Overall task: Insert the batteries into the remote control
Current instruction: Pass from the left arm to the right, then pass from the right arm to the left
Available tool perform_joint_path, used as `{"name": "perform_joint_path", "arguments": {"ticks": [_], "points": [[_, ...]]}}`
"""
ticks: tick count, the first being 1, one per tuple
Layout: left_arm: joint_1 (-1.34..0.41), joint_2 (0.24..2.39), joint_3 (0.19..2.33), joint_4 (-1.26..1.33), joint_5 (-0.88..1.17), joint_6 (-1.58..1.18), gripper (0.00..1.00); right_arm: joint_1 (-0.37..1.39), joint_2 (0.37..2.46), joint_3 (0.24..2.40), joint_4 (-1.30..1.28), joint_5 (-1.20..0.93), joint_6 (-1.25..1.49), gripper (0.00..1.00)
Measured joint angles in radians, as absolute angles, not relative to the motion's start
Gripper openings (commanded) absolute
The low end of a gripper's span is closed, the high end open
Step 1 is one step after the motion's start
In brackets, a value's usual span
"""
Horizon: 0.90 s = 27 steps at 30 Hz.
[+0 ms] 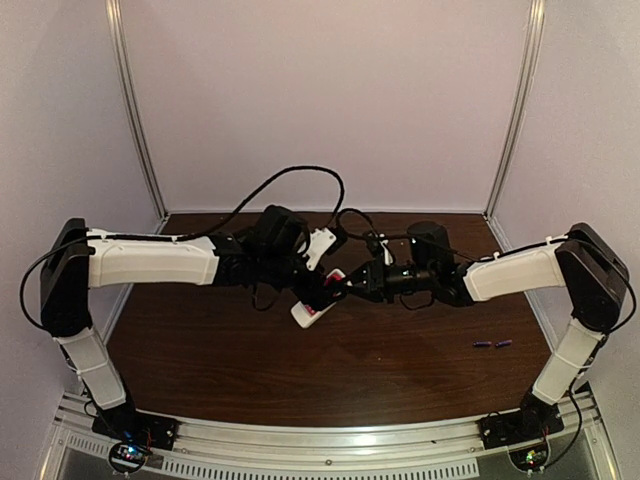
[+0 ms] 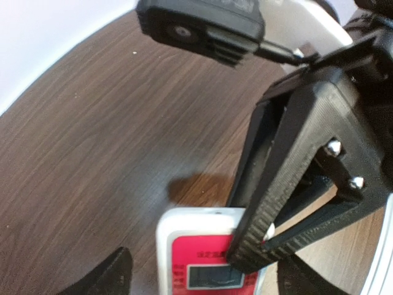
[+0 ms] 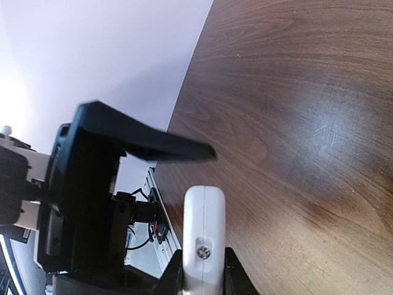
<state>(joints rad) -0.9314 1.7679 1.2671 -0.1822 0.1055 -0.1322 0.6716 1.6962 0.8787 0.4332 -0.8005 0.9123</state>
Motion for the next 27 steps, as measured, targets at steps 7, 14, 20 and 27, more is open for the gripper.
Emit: {"name": "perform_joint_path", "arguments": {"ticks": [7,14,20,27], "points": [[-0.929,1.603,1.193,-0.132,0.029,-0.112,0.98,0.619,1.666,0.834,0.438,-0.805,0.925,0.0],[-1.042,1.555,1.116,-0.105,-0.224,0.048,0.97,0.58,1.631,0.811,0.443,-0.793,0.992,0.0],[-1.199,1.589,1.079,-0.104,-0.455,0.191,0.89,0.577,1.598,0.803,0.476,-0.792,1.077,0.0],[-1.257,1.662,1.079,-0.046,-0.676,0.33,0.77,0.576,1.588,0.735,0.589,-0.8,1.222,0.0]]}}
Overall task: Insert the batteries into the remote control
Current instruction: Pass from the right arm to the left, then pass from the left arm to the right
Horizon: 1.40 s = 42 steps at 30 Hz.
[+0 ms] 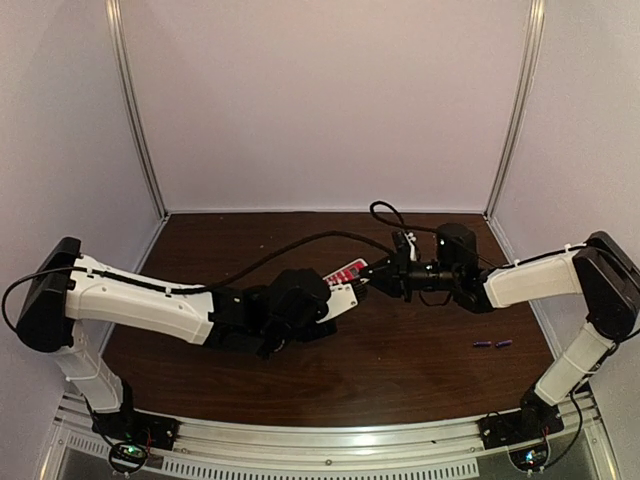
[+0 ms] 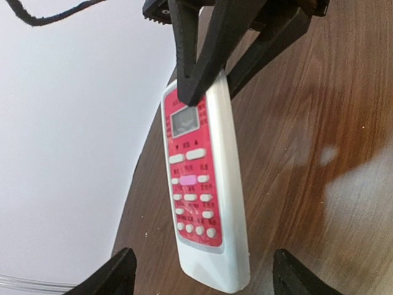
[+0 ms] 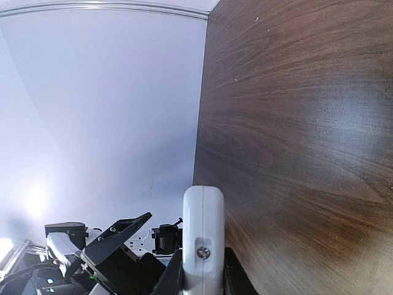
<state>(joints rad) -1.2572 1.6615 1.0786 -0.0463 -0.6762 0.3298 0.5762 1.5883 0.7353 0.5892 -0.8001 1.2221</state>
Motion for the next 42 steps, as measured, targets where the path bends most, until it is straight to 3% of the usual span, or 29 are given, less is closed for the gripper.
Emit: {"name": "perform_joint_path", "arguments": {"ticks": [7,11,24,26,29,30,35,40,42], "points": [[-1.287,1.731,1.078,0.038,-0.806,0.473,0.68,0.576,1.588,0.679,0.703,-0.812,1.361,0.0],[-1.287,1.744,1.075,0.107,-0.85,0.564,0.58,0.576,1.588,0.679,0.736,-0.813,1.397,0.0],[-1.287,1.801,1.059,0.289,-0.941,0.762,0.11,0.585,1.586,0.673,0.753,-0.818,1.486,0.01],[-1.287,1.802,1.058,0.296,-0.95,0.782,0.04,0.585,1.582,0.672,0.75,-0.819,1.5,0.1],[-1.29,1.803,1.058,0.304,-0.955,0.792,0.0,0.585,1.576,0.67,0.749,-0.82,1.509,0.45],[-1.29,1.803,1.058,0.307,-0.953,0.793,0.0,0.585,1.576,0.669,0.75,-0.822,1.502,0.53],[-1.29,1.803,1.058,0.288,-0.943,0.771,0.0,0.577,1.557,0.676,0.745,-0.847,1.433,0.77],[-1.281,1.783,1.094,0.175,-0.867,0.653,0.0,0.517,1.494,0.735,0.581,-0.851,1.258,0.96],[-1.267,1.759,1.122,0.093,-0.788,0.588,0.0,0.487,1.448,0.781,0.493,-0.818,1.15,1.0]]}}
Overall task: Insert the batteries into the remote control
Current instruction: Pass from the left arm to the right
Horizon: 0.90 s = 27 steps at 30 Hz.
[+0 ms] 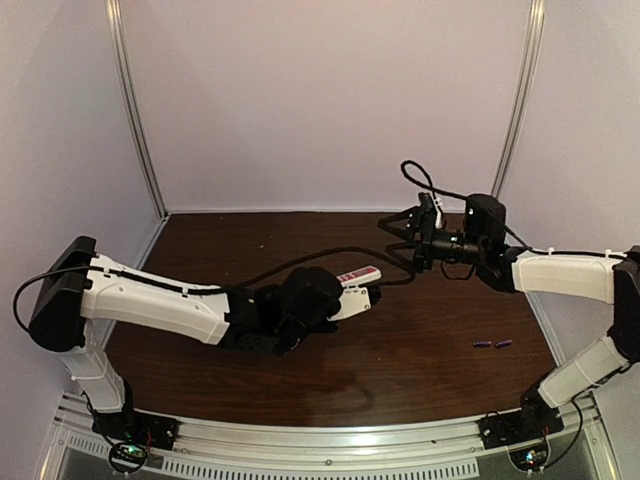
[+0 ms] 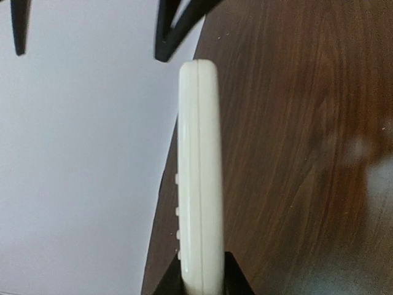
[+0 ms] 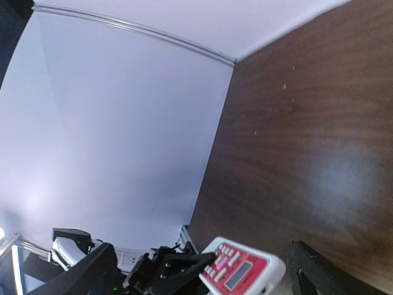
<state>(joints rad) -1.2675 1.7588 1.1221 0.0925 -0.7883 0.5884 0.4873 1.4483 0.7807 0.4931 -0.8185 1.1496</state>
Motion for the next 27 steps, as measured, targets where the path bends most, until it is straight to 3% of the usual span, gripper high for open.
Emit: {"name": "perform_joint_path", "arguments": {"ticks": [7,15,27], "points": [[-1.169,1.662,1.209,-0.138,-0.427,0.363,0.0,0.436,1.277,0.95,0.279,-0.659,0.719,1.0],[-0.978,1.581,1.244,-0.227,0.048,0.179,0.0,0.436,1.121,0.885,0.324,-0.623,0.502,1.0],[-0.841,1.534,1.238,-0.191,0.577,-0.024,0.0,0.447,1.239,0.904,0.264,-0.891,0.399,1.0]]}}
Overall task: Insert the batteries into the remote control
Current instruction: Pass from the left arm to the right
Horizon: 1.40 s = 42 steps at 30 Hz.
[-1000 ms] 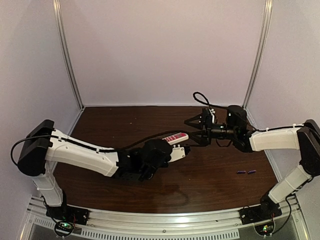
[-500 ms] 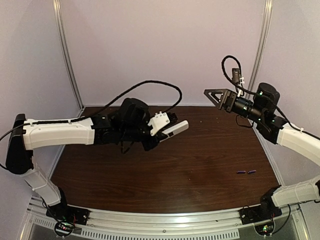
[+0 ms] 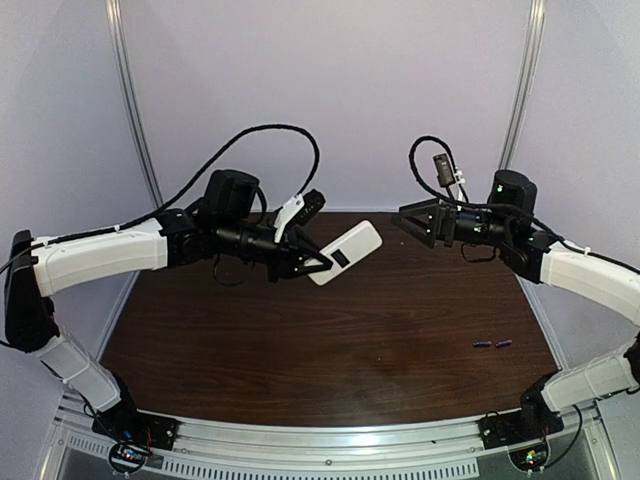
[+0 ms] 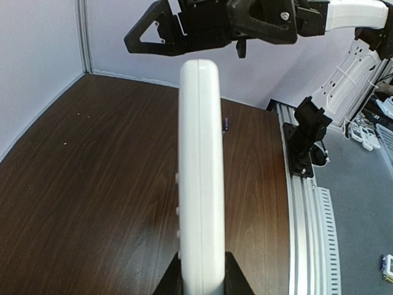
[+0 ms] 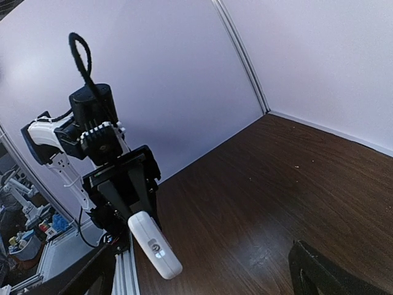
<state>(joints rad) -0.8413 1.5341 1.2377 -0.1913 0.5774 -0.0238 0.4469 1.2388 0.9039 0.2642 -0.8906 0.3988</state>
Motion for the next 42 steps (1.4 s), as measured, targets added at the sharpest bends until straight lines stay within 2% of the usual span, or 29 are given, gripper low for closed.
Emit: {"name": "perform_joint_path", "arguments": {"ticks": [7,13,19,30,36,39,40,42], "points": [[-0.815,1.53,1.222,-0.119,0.732,-0.111,0.0,0.504,1.221,0.904,0.268,-1.002,0.389,0.97],[-0.815,1.53,1.222,-0.1,0.819,-0.143,0.0,0.557,1.283,0.908,0.253,-1.078,0.374,0.84],[-0.815,1.542,1.222,-0.068,0.889,-0.178,0.0,0.599,1.316,0.926,0.252,-1.101,0.381,0.63],[-0.815,1.571,1.222,-0.055,0.931,-0.216,0.0,0.643,1.376,0.977,0.285,-1.119,0.436,0.44],[-0.814,1.576,1.223,-0.054,0.931,-0.232,0.0,0.647,1.382,0.978,0.305,-1.135,0.458,0.13],[-0.813,1.579,1.226,-0.059,0.93,-0.273,0.0,0.648,1.386,0.978,0.316,-1.121,0.45,0.04],[-0.81,1.579,1.227,-0.062,0.929,-0.281,0.04,0.648,1.389,0.978,0.322,-1.121,0.45,0.01],[-0.809,1.579,1.227,-0.062,0.929,-0.287,0.2,0.648,1.393,0.978,0.331,-1.121,0.458,0.0]]}}
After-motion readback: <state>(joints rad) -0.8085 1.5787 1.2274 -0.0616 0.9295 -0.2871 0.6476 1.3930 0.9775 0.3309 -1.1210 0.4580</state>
